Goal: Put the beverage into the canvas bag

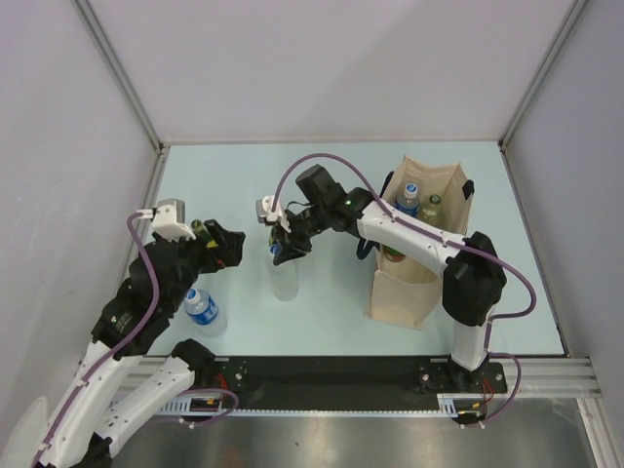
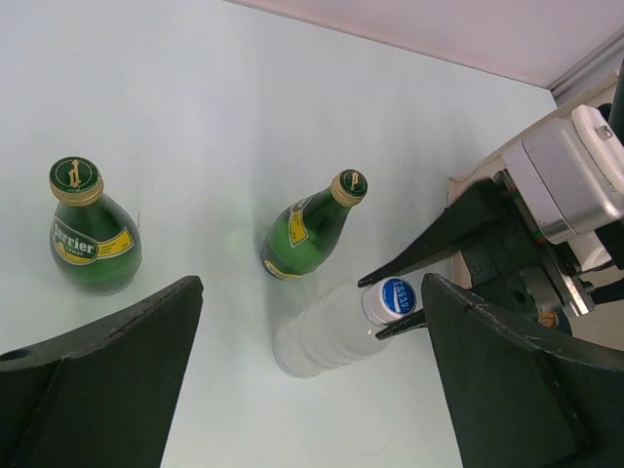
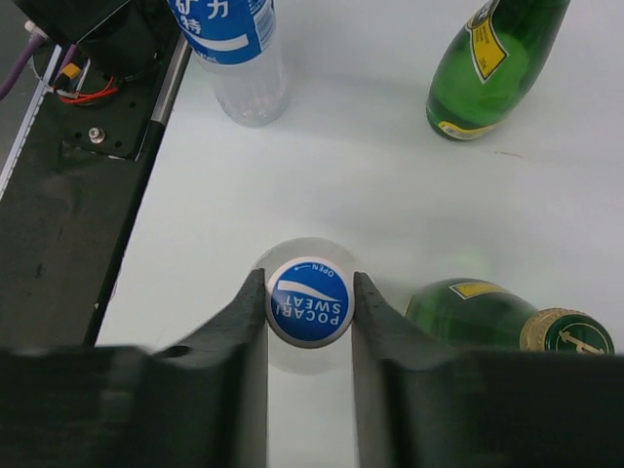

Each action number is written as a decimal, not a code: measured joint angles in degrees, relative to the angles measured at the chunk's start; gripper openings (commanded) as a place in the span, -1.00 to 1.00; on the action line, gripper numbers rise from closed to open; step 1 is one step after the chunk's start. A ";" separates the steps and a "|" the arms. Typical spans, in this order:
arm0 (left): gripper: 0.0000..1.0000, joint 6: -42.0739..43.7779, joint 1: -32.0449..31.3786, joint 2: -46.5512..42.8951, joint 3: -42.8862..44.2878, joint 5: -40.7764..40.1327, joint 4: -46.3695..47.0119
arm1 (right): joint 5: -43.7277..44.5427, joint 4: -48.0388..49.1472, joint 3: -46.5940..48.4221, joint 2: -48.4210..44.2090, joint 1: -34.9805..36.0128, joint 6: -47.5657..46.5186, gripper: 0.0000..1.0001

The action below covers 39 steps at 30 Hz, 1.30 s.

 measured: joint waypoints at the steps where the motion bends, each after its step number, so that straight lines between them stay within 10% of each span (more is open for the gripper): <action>1: 0.99 0.00 0.00 0.20 0.00 0.02 0.04 | 0.15 -0.17 0.04 0.00 0.00 -0.17 -0.93; 20: 1.00 0.31 0.00 9.55 -0.22 4.35 5.84 | 4.11 -15.41 17.94 -12.70 -7.28 6.97 -1.00; 31: 0.99 1.66 0.00 18.40 0.28 9.16 9.62 | 7.65 -18.64 31.08 -24.87 -24.35 13.81 -1.00; 39: 1.00 2.84 0.00 22.97 1.46 11.32 11.41 | 8.04 -24.00 23.02 -31.41 -38.91 14.32 -1.00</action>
